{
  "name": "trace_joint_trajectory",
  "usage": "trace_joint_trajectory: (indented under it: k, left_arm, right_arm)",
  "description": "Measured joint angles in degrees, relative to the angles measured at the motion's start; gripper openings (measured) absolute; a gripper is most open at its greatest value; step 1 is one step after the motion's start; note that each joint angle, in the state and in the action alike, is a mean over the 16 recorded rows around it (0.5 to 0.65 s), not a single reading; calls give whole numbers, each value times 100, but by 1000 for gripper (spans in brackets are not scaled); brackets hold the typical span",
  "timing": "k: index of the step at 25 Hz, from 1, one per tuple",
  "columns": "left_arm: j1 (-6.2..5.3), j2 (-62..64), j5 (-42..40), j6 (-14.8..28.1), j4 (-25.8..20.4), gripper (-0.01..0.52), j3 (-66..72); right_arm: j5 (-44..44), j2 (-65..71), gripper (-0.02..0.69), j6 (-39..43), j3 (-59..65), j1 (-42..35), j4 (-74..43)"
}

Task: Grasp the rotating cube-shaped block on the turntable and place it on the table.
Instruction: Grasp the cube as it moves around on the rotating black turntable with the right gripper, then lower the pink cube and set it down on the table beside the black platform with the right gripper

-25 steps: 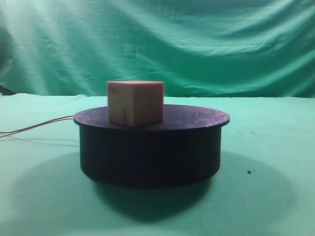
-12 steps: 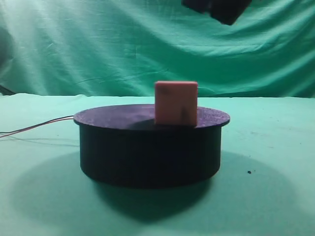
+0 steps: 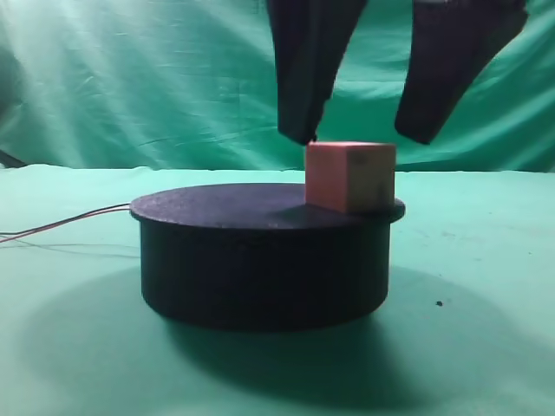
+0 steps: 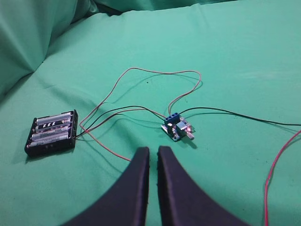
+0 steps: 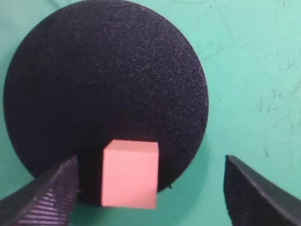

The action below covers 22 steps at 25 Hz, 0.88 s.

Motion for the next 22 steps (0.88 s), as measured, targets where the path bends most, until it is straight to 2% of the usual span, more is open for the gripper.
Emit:
trace_joint_trajectory:
  k: [7, 11, 16, 22]
  left_arm:
    - [0, 0, 0, 0, 0, 0, 0]
    - [0, 0, 0, 0, 0, 0, 0]
    - [0, 0, 0, 0, 0, 0, 0]
    - [0, 0, 0, 0, 0, 0, 0]
  right_arm:
    - [432, -219, 234, -76, -207, -668, 13]
    - [554, -397, 230, -267, -49, -1182, 174]
    - [309, -492, 230, -575, 432, -1688, 449]
    - [-274, -307, 250, -913, 1039, -1846, 780]
